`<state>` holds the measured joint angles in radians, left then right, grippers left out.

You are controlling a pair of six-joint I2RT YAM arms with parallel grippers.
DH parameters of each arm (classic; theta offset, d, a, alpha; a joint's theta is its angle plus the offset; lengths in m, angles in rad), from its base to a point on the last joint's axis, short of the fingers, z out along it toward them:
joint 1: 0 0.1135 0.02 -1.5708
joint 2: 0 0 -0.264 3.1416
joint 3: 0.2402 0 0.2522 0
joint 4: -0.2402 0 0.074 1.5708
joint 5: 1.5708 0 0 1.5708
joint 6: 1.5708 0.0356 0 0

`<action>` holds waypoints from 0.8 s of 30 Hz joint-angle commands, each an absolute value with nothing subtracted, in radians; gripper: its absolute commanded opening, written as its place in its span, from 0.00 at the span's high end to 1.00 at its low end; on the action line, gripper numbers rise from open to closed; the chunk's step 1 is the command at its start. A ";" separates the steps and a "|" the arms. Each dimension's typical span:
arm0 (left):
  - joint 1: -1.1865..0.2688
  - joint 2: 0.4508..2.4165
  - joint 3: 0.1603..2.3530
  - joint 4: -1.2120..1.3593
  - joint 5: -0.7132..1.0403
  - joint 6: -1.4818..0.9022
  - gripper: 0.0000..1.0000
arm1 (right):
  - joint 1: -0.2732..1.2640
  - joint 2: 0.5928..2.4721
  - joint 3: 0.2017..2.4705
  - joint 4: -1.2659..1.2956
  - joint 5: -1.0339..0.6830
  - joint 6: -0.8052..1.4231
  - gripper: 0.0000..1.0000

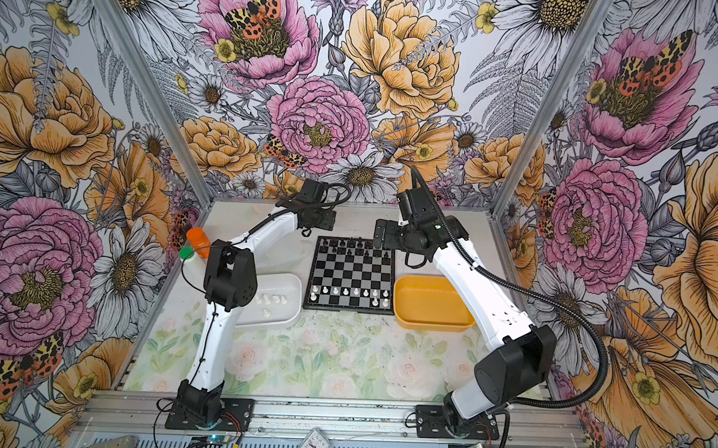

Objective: Set up the chess pieces on the board
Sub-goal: 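Lift the left gripper and swing it over the white tray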

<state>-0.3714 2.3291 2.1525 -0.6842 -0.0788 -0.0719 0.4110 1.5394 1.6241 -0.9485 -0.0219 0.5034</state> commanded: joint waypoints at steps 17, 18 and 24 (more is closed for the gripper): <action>-0.370 1.330 1.287 -0.693 -0.304 -0.410 0.20 | 0.580 1.468 1.618 -0.938 0.031 0.367 0.00; -0.381 1.295 1.240 -0.710 -0.313 -0.439 0.23 | 0.596 1.460 1.603 -0.939 0.034 0.371 0.00; -0.430 1.196 1.090 -0.831 -0.357 -0.582 0.30 | 0.661 1.424 1.535 -0.938 0.028 0.408 0.00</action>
<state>-0.4232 1.2312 1.1210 -0.7673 -0.3069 -0.4667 0.6426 1.4521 1.5570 -0.9451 0.0139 0.3912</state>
